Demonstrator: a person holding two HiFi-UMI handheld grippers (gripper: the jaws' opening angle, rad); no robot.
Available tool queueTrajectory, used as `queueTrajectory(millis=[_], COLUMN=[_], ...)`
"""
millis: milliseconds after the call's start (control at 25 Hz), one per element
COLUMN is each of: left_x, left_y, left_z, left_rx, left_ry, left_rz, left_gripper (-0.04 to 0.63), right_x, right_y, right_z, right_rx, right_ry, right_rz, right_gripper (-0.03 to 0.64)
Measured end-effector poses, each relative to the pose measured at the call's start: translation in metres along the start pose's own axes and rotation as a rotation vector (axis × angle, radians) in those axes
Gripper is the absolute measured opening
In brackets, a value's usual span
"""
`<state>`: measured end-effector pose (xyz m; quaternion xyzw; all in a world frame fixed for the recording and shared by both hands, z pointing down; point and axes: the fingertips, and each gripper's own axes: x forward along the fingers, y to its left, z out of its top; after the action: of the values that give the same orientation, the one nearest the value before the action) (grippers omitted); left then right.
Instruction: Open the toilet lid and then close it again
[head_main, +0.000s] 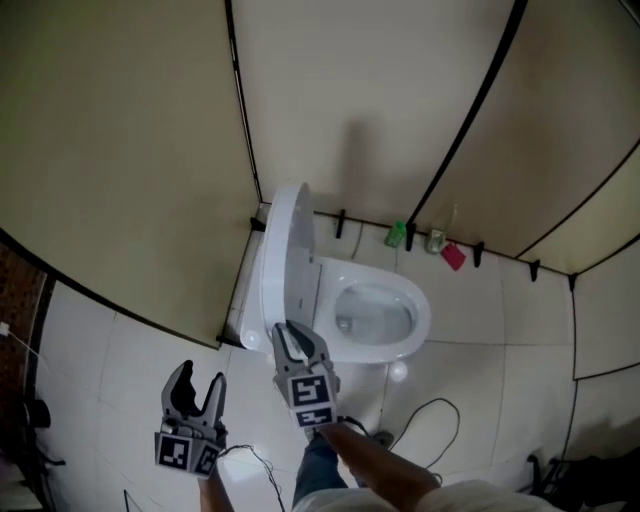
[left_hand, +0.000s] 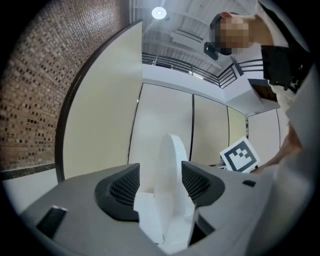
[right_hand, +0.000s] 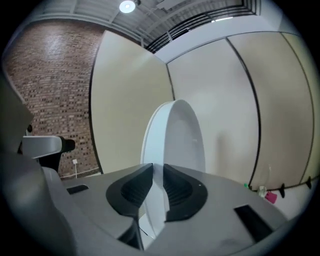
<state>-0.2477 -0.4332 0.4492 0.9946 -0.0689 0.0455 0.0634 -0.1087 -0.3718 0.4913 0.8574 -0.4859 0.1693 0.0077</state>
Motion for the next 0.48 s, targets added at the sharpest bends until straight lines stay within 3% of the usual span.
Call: queueTrajectory(millis=[160, 480], left_x=[-0.040, -0.030], left_y=[0.009, 0.019], left_z=[0.005, 0.009], left_rx=[-0.031, -0.067], left_ry=[-0.042, -0.043], left_rz=[0.068, 0.102], left_gripper=[0.258, 0.258], right_x=[0.019, 0.041], right_y=[0.050, 0.043], right_z=[-0.001, 0.001], right_rx=[-0.079, -0.109], right_ry=[0.023, 0.084], right_rz=[0.095, 0.165], right_gripper=[0.057, 0.058])
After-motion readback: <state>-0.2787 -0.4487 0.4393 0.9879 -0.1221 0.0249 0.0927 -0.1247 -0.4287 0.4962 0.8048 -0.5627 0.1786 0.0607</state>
